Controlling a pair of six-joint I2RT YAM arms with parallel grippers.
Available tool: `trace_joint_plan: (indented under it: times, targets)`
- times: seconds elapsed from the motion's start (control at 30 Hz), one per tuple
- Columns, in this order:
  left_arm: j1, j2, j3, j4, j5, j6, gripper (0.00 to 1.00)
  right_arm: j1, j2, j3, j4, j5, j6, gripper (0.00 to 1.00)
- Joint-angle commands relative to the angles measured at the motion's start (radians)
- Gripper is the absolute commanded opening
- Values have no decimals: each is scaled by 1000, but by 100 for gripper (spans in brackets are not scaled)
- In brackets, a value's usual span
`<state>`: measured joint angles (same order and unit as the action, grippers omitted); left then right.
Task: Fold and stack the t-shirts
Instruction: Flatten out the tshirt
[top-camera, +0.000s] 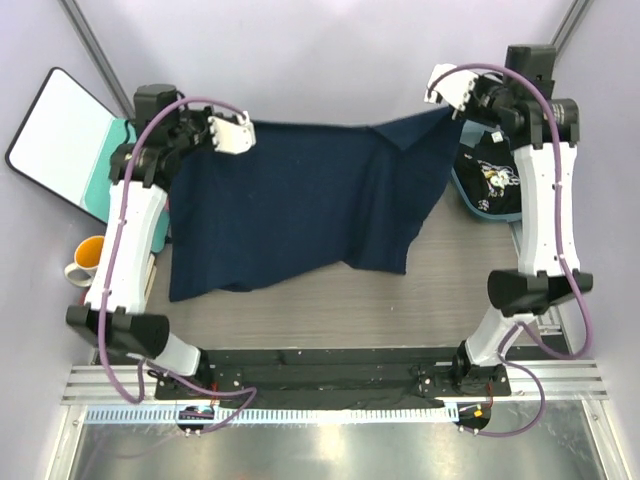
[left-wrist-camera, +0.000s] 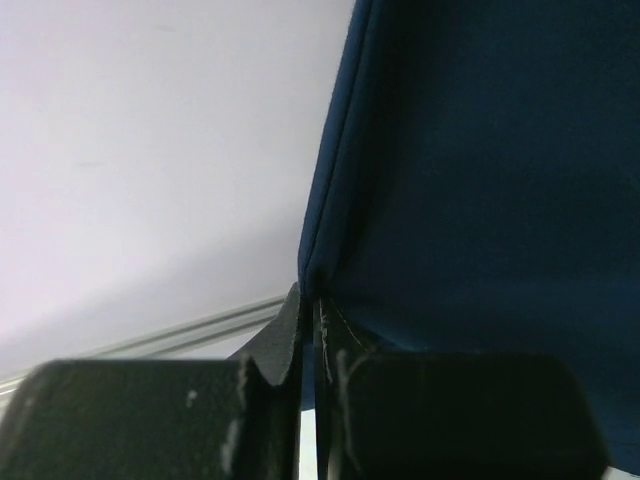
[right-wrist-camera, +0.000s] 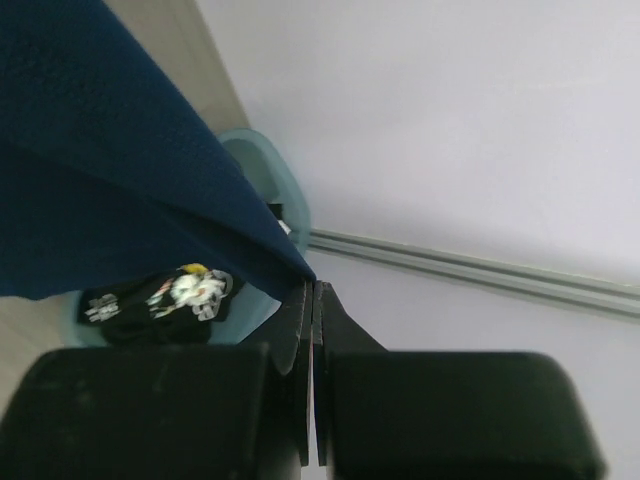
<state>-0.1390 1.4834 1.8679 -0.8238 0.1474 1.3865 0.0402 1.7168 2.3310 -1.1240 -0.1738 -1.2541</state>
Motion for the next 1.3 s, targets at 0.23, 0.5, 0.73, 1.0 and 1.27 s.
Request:
trace_joint_plan:
  times: [0.23, 0.5, 0.73, 1.0, 1.27]
  targets:
    - [27, 254, 236, 1054, -108, 141, 0, -89, 156, 264, 852, 163, -160, 1]
    - [26, 338, 443, 1256, 43, 204, 0, -140, 38, 210, 974, 108, -128, 1]
    - [26, 114, -151, 1402, 60, 171, 0, -140, -176, -223, 938, 94, -38, 1]
    - [47, -101, -524, 1286, 61, 117, 0, -141, -249, -400, 885, 118, -2, 1]
    - [65, -35, -136, 1217, 20, 106, 0, -160, -166, -31, 850, 143, -54, 1]
